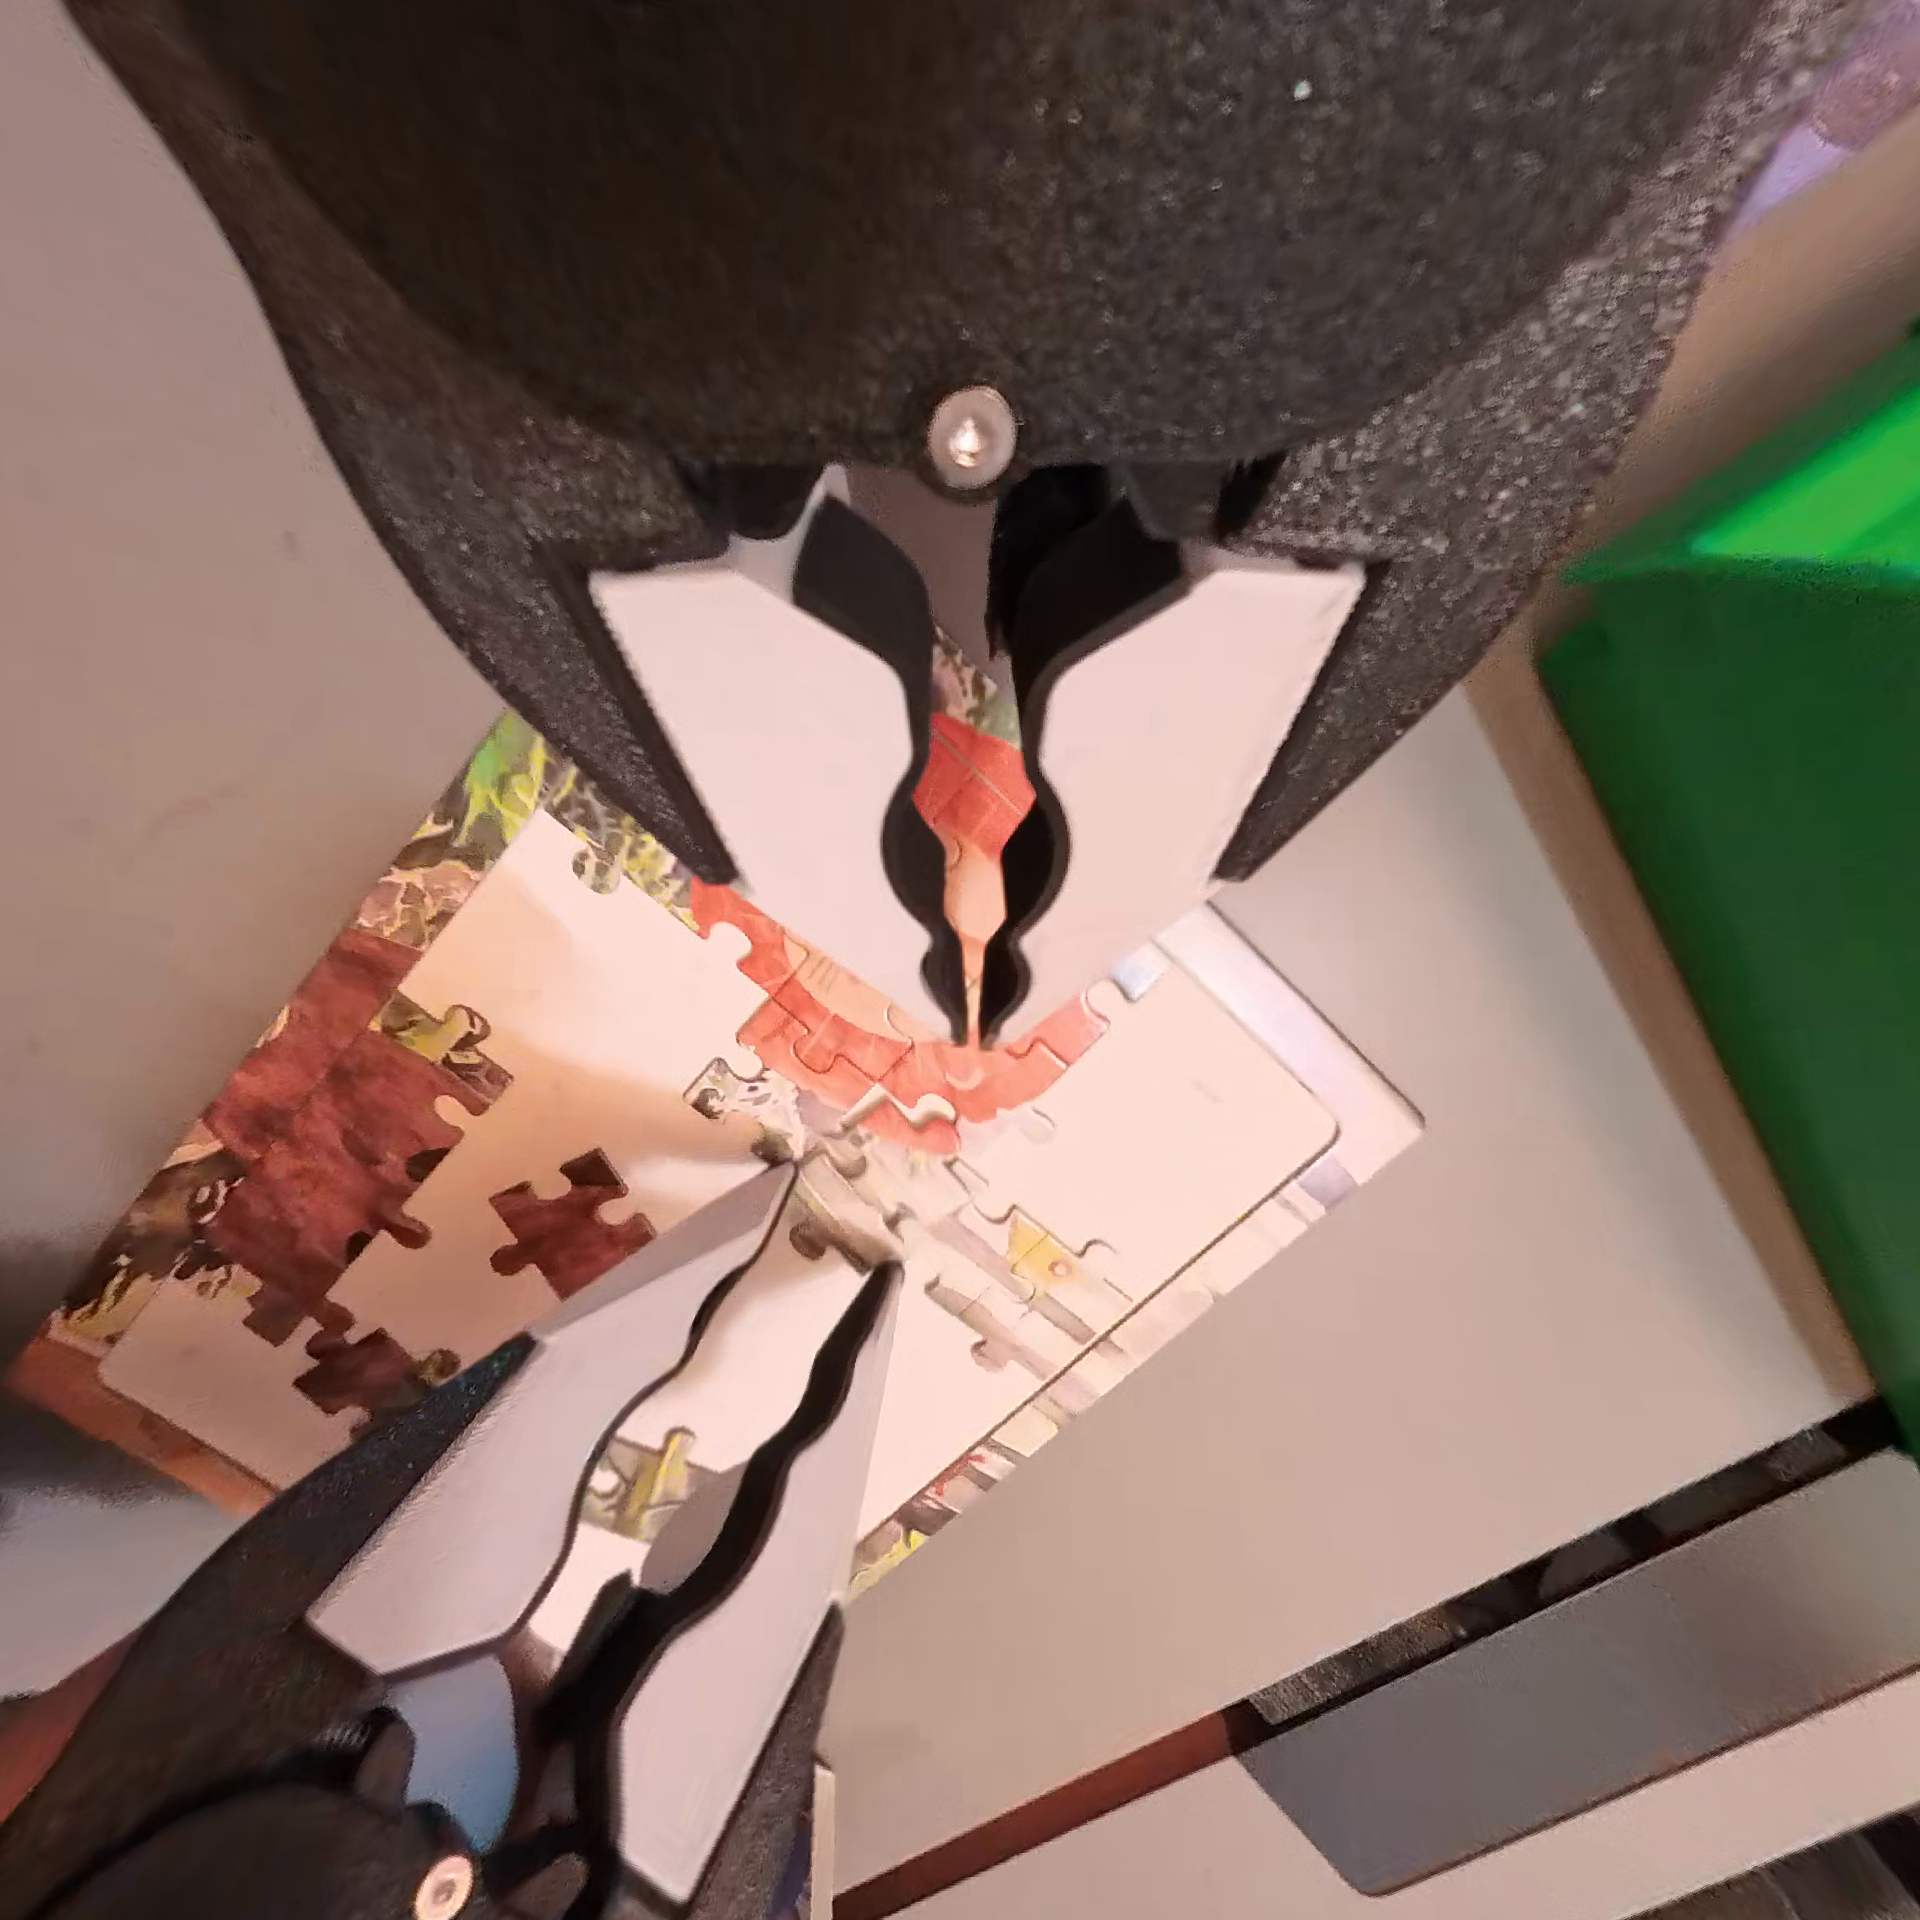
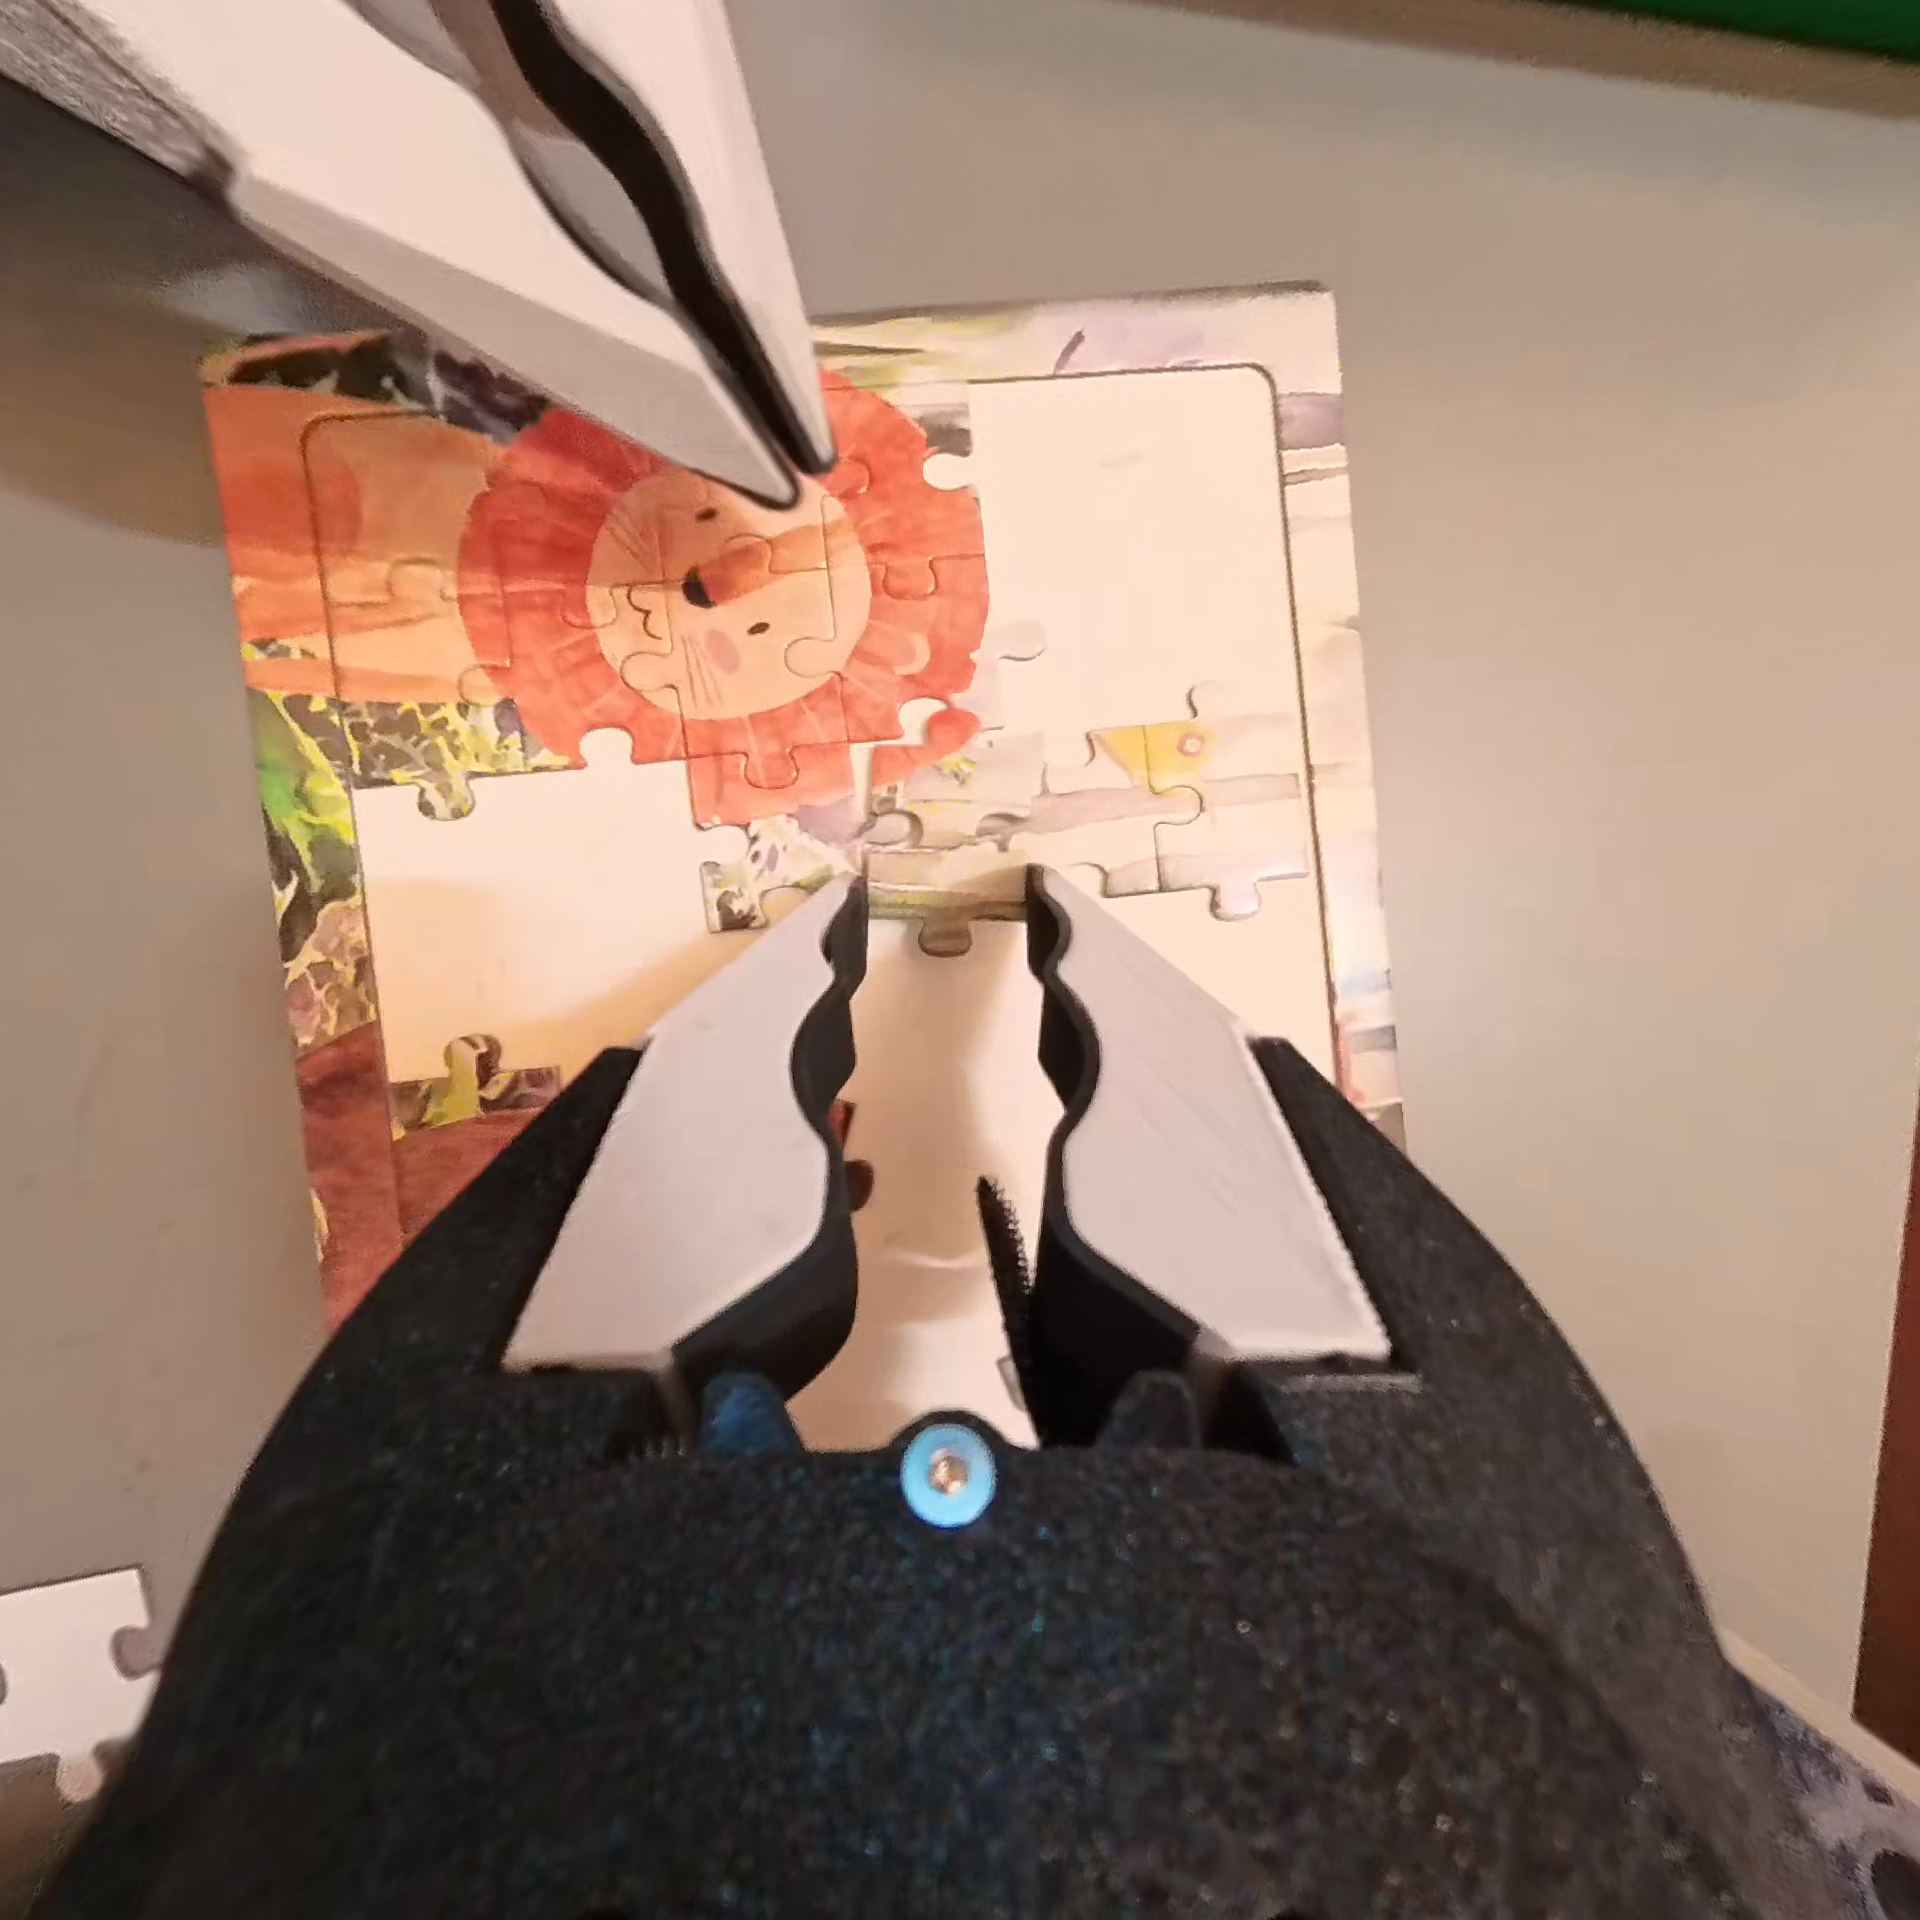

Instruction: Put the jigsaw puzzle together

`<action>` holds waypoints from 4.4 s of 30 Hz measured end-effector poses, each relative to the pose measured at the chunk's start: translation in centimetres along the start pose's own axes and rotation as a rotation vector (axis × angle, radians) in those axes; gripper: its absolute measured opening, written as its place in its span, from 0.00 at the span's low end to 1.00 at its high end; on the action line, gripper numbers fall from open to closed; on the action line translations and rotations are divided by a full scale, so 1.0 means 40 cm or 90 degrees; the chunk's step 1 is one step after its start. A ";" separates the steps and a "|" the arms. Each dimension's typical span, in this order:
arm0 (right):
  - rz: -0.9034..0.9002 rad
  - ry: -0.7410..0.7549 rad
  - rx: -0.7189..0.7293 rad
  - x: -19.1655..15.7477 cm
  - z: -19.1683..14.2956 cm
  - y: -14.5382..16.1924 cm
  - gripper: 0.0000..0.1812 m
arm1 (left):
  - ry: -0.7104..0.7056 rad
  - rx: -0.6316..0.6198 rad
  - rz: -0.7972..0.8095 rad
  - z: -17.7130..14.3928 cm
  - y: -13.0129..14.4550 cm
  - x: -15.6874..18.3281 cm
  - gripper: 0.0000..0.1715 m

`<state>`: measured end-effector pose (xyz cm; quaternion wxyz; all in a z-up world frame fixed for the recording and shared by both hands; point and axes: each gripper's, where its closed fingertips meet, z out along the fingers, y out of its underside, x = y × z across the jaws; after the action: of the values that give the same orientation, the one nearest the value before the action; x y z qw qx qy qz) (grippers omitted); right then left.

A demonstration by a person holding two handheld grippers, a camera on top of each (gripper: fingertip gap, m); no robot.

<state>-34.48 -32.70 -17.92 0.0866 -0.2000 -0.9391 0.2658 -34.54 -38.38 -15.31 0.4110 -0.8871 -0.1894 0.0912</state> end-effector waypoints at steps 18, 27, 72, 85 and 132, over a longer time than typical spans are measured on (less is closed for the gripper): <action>0.002 -0.052 0.039 -0.002 -0.014 -0.012 0.18 | 0.054 -0.059 0.049 0.118 -0.010 0.041 0.00; 0.023 -0.039 0.025 0.002 0.007 -0.004 0.06 | 0.056 -0.063 0.039 0.113 -0.006 0.042 0.00; 0.116 -0.002 0.050 0.057 0.024 -0.038 0.00 | 0.015 -0.055 0.015 0.084 0.013 -0.004 0.00; 0.135 -0.050 0.057 0.004 0.021 -0.025 0.00 | 0.039 -0.048 0.027 0.109 -0.001 0.025 0.00; 0.237 0.246 0.317 -0.136 -0.490 -0.002 0.07 | -0.176 0.004 -0.062 -0.116 0.030 -0.037 0.08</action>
<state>-24.33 -25.95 -1.64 0.2585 -0.3867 -0.7594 0.4548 -34.11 -42.91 -13.22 0.3876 -0.8545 -0.2868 0.1932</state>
